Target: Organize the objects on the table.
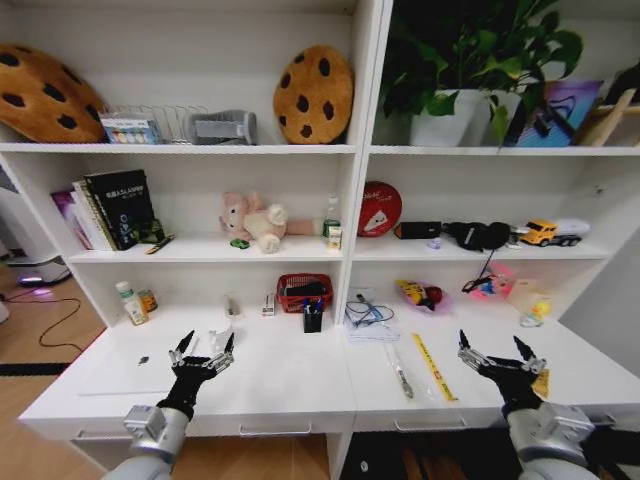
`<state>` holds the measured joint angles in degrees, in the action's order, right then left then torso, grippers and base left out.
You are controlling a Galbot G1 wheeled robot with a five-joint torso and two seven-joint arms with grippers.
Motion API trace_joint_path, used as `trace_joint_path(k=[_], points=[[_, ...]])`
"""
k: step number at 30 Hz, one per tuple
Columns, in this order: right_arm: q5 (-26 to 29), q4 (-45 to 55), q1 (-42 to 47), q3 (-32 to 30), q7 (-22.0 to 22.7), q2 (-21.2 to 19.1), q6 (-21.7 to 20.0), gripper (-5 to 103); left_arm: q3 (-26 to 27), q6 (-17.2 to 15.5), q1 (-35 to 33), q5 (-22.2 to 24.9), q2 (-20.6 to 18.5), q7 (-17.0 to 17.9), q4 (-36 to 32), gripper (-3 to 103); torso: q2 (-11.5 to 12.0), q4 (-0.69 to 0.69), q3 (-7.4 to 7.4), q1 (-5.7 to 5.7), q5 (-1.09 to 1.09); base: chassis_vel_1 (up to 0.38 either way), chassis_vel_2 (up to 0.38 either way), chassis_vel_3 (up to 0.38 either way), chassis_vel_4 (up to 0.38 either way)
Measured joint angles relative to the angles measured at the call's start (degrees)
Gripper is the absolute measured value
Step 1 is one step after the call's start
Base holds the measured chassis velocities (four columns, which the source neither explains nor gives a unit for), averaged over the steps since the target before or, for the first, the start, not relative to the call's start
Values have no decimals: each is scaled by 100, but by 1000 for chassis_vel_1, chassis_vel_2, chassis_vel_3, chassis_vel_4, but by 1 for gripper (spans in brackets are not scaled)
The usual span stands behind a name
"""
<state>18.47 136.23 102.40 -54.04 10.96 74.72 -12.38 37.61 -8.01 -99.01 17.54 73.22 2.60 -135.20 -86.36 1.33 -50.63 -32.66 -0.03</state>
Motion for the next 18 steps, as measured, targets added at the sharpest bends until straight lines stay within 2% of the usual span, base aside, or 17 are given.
trace_joint_path(k=[3,5,6,7,10,15,18], points=[[29,-9,3,0,1,-4,19,100,0,0,0,0,0,0,0,100,0,0,0,0,5,-269,-242,262,248],[49,-9,10,2,3,-4,32,100,0,0,0,0,0,-2,-1,100,1,-2,0,0,3,-284,-271,277,262],[54,-15,23,3,5,-2,51,100,0,0,0,0,0,-1,0,100,0,2,0,0,0,-340,-306,305,311],[55,-32,28,6,6,-2,63,100,0,0,0,0,0,-3,-1,100,0,-1,0,0,5,-320,-303,305,311],[48,-70,35,21,19,1,106,100,0,0,0,0,0,0,0,100,0,-2,0,0,0,-333,-330,334,324],[45,-102,38,40,26,3,156,100,0,0,0,0,0,-1,0,100,1,1,0,0,3,-358,-346,352,362],[44,-117,36,49,30,4,184,100,0,0,0,0,0,-2,-1,100,0,-1,0,0,4,-238,-283,201,225]])
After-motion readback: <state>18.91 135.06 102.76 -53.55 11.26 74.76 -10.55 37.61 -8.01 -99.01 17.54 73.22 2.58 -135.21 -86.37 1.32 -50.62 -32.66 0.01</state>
